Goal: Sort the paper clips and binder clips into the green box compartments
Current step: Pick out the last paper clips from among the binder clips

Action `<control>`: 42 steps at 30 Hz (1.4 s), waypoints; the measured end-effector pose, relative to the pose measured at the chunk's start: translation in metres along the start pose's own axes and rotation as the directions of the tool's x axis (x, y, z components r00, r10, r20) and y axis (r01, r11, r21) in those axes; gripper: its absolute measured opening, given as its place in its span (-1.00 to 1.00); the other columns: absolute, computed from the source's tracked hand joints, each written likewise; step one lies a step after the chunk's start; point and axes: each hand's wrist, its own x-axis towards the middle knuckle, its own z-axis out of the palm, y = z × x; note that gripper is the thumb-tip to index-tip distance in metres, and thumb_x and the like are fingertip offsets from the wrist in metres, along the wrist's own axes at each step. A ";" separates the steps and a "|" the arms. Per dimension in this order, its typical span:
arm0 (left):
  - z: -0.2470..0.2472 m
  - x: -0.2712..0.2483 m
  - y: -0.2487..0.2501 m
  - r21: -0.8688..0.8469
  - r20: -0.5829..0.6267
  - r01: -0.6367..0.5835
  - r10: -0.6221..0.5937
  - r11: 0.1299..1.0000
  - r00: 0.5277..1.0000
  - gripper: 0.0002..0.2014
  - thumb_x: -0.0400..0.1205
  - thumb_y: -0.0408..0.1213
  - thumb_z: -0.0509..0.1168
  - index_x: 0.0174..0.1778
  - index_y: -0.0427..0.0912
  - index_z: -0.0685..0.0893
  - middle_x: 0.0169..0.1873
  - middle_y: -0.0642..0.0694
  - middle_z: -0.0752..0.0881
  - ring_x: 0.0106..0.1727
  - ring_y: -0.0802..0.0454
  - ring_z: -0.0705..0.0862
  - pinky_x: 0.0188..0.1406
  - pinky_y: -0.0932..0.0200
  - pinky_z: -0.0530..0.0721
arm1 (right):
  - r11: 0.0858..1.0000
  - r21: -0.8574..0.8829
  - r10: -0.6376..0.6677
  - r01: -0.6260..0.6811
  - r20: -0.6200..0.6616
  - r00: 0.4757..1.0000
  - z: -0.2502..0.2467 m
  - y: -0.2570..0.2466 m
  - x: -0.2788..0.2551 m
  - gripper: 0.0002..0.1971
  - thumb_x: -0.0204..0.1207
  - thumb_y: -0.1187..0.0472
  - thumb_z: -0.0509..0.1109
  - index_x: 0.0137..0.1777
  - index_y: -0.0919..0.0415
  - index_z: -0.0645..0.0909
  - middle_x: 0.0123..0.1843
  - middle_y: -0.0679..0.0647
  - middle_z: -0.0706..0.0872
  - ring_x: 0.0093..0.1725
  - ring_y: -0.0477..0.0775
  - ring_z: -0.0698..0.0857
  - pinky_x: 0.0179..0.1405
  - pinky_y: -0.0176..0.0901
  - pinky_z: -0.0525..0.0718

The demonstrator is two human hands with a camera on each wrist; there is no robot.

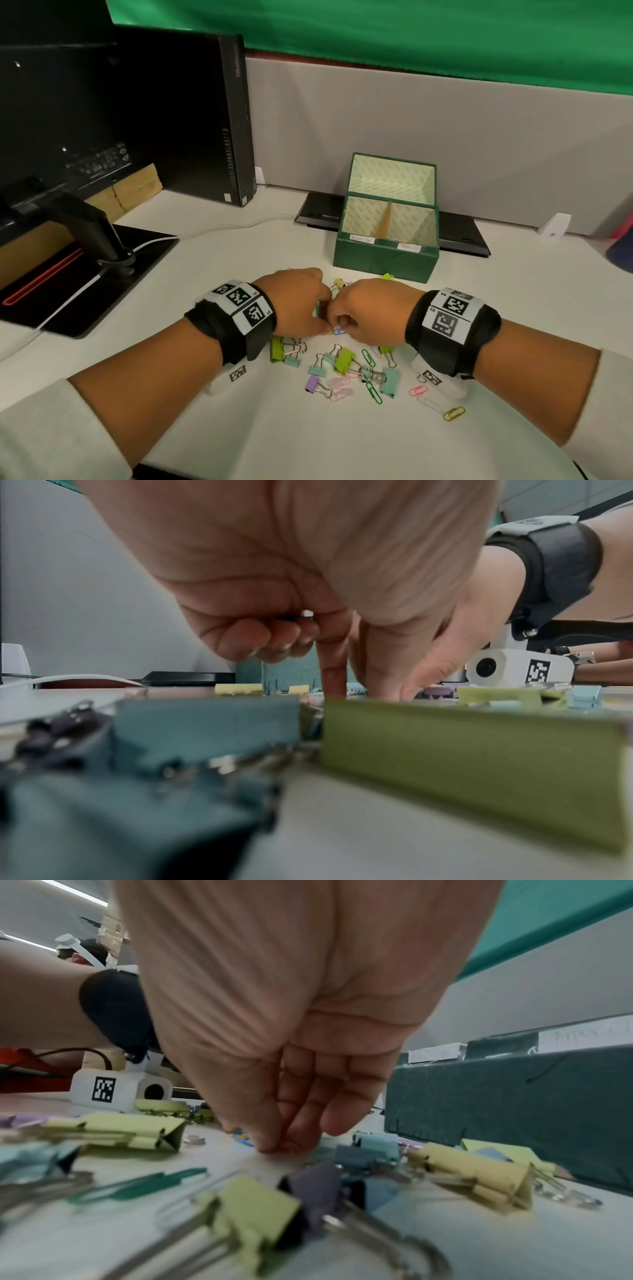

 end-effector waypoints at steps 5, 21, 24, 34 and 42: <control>-0.002 -0.001 0.006 0.026 -0.002 -0.020 0.020 0.999 1.000 -0.73 0.63 0.01 0.25 0.19 0.04 0.63 0.02 0.01 0.47 -0.01 -0.04 0.61 -0.10 0.08 0.57 | 0.992 0.059 0.100 -0.110 0.149 0.984 -0.004 -0.006 -0.003 -0.84 0.49 0.27 0.29 -0.05 -0.03 0.51 -0.11 -0.03 0.65 -0.11 0.12 0.64 -0.05 0.05 0.72; 0.006 0.004 0.003 0.088 -0.010 -0.127 0.129 0.988 0.992 -0.83 0.66 0.04 0.26 -0.02 0.07 0.67 0.00 0.08 0.52 -0.09 0.04 0.58 -0.18 0.18 0.45 | 0.810 0.493 0.311 -0.319 0.100 0.945 -0.011 0.013 -0.053 -0.89 0.56 0.07 0.45 -0.18 0.04 0.68 -0.25 -0.10 0.70 -0.37 -0.23 0.60 -0.37 -0.39 0.48; 0.008 0.003 0.004 0.124 -0.003 -0.132 0.134 0.983 0.991 -0.84 0.63 -0.02 0.24 -0.07 0.02 0.65 -0.05 0.06 0.51 -0.11 0.03 0.59 -0.23 0.17 0.46 | 0.932 0.175 0.302 -0.319 0.117 0.946 0.000 -0.006 -0.056 -0.76 0.53 -0.17 0.41 -0.15 -0.01 0.61 -0.15 -0.09 0.69 -0.16 -0.03 0.64 -0.21 -0.18 0.58; -0.022 -0.021 -0.002 -0.519 -0.139 -0.013 -0.069 0.855 0.988 -0.92 0.59 -0.31 0.40 -0.21 -0.14 0.65 -0.26 -0.05 0.80 -0.40 0.11 0.68 -0.47 0.31 0.59 | 0.969 0.007 0.243 -0.247 0.158 0.957 0.006 -0.023 -0.045 -0.80 0.58 0.12 0.34 0.09 0.19 0.68 0.05 0.09 0.73 -0.05 0.12 0.65 -0.32 -0.26 0.47; -0.009 -0.040 -0.009 -0.989 0.135 0.141 -0.118 0.047 0.984 -0.76 0.54 -0.46 0.11 -0.20 -0.25 0.71 -0.35 -0.21 0.62 -0.36 -0.06 0.57 -0.54 0.19 0.53 | 0.929 0.289 0.211 -0.231 0.101 0.972 -0.022 -0.003 -0.050 -0.84 0.48 0.12 0.36 -0.31 0.04 0.48 -0.35 -0.06 0.48 -0.35 0.00 0.44 -0.38 -0.19 0.40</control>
